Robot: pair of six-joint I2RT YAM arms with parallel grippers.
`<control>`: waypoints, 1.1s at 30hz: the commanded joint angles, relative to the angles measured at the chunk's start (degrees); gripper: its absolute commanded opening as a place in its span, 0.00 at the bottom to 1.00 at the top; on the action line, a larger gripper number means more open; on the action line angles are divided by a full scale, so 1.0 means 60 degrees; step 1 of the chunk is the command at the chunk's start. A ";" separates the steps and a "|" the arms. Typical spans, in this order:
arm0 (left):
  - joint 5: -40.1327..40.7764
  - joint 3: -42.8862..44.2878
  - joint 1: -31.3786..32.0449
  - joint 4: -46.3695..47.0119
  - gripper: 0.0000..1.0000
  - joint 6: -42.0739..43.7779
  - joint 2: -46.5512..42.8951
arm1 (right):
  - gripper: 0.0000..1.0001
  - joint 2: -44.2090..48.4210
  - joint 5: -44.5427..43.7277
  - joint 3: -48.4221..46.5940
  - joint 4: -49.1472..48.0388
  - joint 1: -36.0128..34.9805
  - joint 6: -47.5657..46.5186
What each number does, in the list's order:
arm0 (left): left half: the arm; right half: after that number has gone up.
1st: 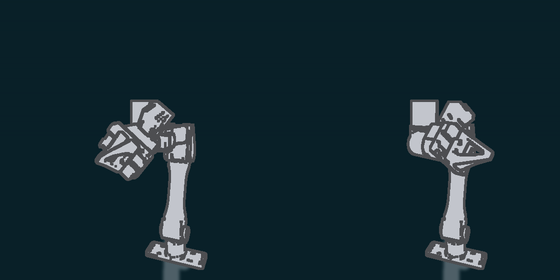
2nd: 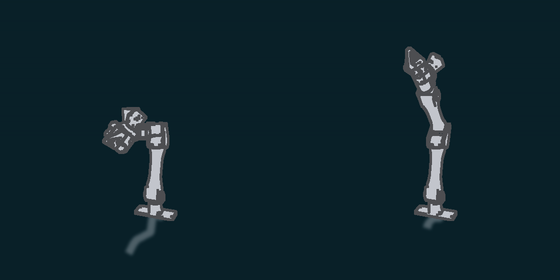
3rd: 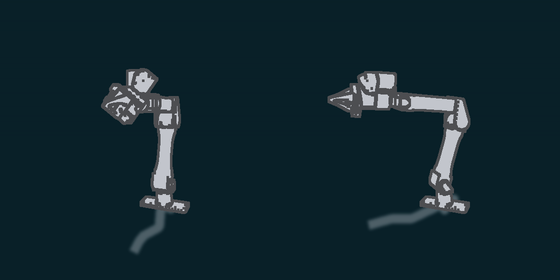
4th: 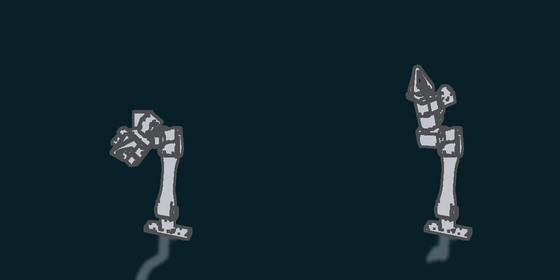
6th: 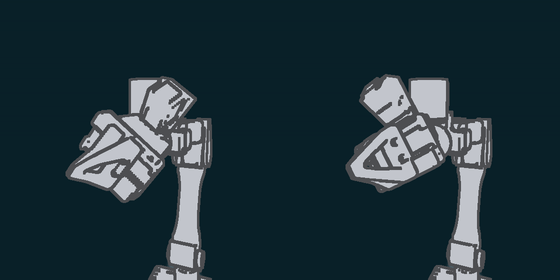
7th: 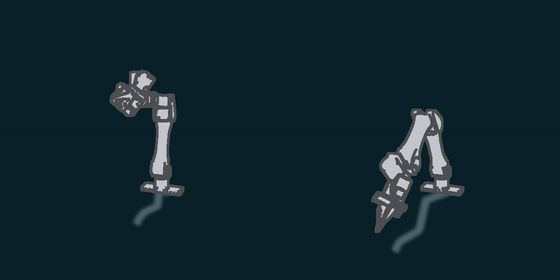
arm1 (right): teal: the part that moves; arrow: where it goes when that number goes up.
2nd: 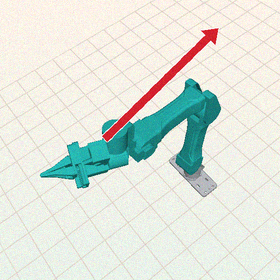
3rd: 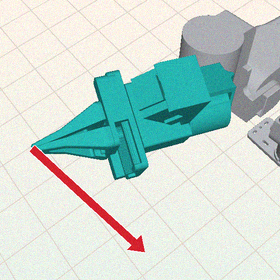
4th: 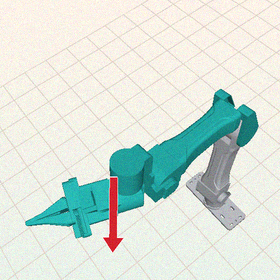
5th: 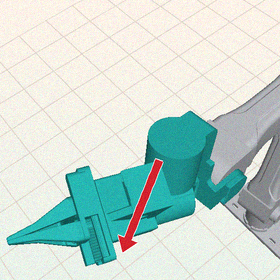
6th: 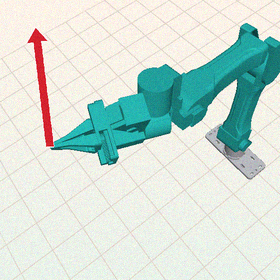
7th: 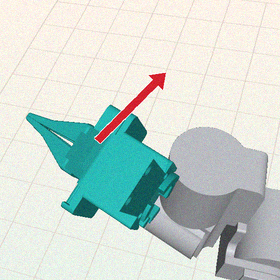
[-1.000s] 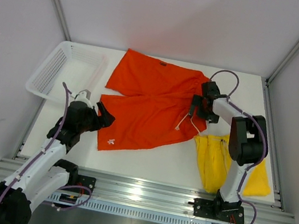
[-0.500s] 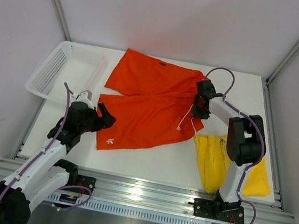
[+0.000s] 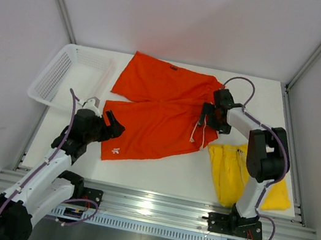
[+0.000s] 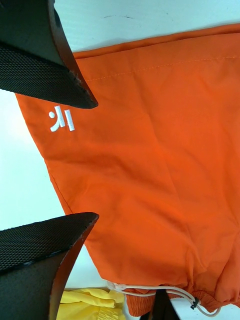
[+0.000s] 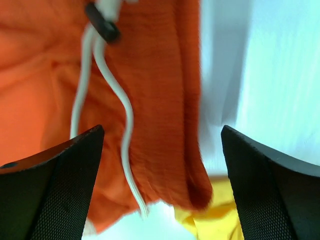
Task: Fold and stack the shorts
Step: Flatten the shorts out
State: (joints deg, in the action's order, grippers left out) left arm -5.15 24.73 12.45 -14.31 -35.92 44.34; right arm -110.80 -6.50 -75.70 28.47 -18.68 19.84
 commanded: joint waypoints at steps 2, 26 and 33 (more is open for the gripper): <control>-0.0123 0.0053 0.0079 -0.0018 0.86 0.0040 -0.0139 | 1.00 0.1795 0.1344 0.1011 -0.0657 0.0593 0.0691; 0.0052 -0.0986 0.0079 -0.0985 0.93 -0.1601 -0.1515 | 0.80 0.3424 0.2798 0.4414 -0.3631 0.1325 0.2246; 0.0126 -0.1250 0.0079 -0.0809 0.93 -0.1849 -0.1457 | 0.63 0.2706 0.2768 0.4135 -0.3806 0.1487 0.2129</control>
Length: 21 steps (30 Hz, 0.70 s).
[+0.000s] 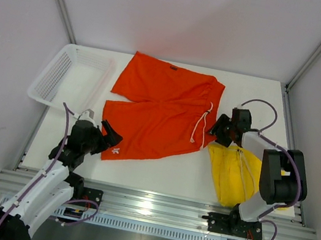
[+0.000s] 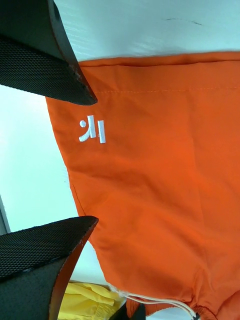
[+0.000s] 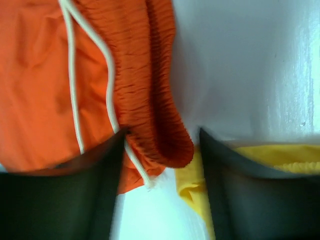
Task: Fold and stack the shorts
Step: Flatten the shorts out, then fold the shorts
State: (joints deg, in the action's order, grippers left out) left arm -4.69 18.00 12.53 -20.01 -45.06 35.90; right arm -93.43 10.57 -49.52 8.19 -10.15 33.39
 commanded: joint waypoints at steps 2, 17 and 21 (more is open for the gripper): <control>0.0049 -0.0216 0.0064 0.0258 0.93 -0.0371 -0.0094 | 0.44 -0.0220 -0.0135 -0.0214 -0.0456 0.0095 -0.0130; -0.0492 -0.0392 0.0064 0.0698 0.88 -0.0591 0.0330 | 0.00 -0.1023 0.0875 -0.1458 -0.0469 0.1355 0.0280; -0.0712 -0.0378 0.0268 0.0567 0.82 -0.0635 0.0286 | 0.00 -0.1567 0.0905 -0.1358 -0.1261 0.1282 0.0558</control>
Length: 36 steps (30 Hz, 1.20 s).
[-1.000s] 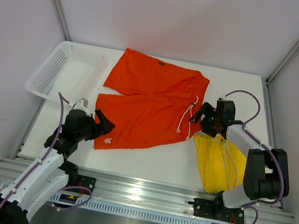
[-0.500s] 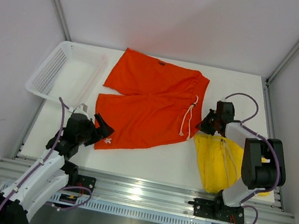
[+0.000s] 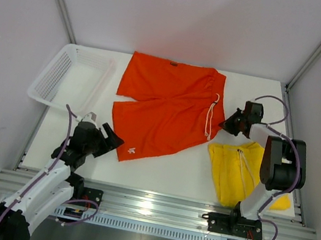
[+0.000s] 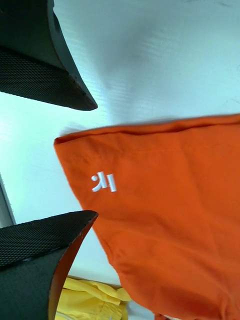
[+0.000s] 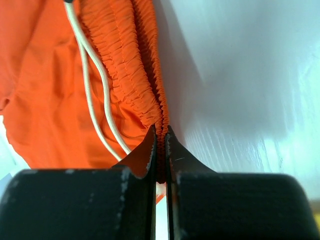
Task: Fold and stack the shorts
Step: Fold the shorts
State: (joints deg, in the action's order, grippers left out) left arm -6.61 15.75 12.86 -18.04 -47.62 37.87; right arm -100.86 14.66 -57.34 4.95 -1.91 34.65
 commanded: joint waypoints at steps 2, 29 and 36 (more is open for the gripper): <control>-0.0392 0.0099 0.0331 -0.0183 0.82 -0.0310 -0.0143 | 0.00 -0.0387 0.0136 0.0239 -0.1539 -0.0106 0.0391; 0.1848 0.1272 0.2221 -0.2633 0.74 -0.3255 0.1495 | 0.00 0.0901 -0.0743 0.1852 -0.2993 -0.0560 0.0699; 0.2405 0.1096 0.2221 -0.1813 0.60 -0.3929 0.2213 | 0.00 0.1209 -0.0816 0.2115 -0.3154 -0.0560 0.0787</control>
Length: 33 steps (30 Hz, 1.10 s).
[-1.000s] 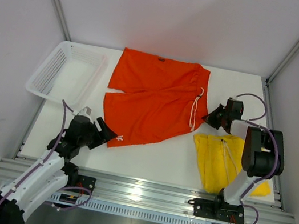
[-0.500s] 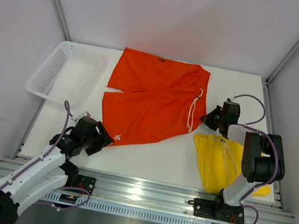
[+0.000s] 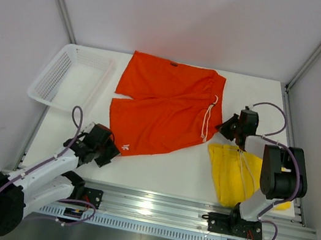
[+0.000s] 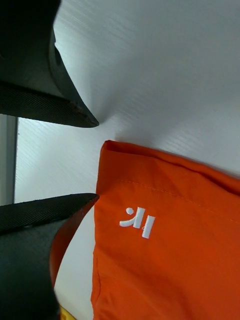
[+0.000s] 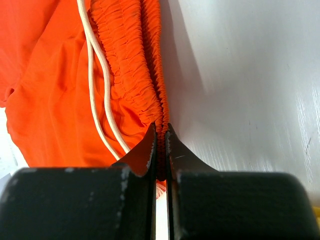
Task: Fold and stack the shorts
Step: Fold the shorts
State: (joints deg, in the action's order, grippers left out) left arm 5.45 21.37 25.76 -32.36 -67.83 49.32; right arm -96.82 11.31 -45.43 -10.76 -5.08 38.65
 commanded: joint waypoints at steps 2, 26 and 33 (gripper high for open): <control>0.0409 0.0160 0.0072 0.0983 0.55 -0.0764 0.0582 | 0.00 0.0637 -0.0346 0.0232 -0.0579 -0.0032 0.0164; 0.2371 0.1784 0.0058 -0.0919 0.00 -0.0224 -0.0249 | 0.00 0.1298 0.0106 -0.0483 0.2712 -0.0162 0.0867; 0.2607 0.3729 0.0072 -0.2426 0.00 0.0582 -0.1350 | 0.00 0.1748 -0.0860 -0.1584 0.6988 -0.0910 0.1218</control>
State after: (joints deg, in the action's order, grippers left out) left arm 18.44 37.23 25.89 -41.06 -67.81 42.13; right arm -89.34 9.06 -52.40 16.60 -8.97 43.81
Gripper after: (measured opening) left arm 0.005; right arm 0.029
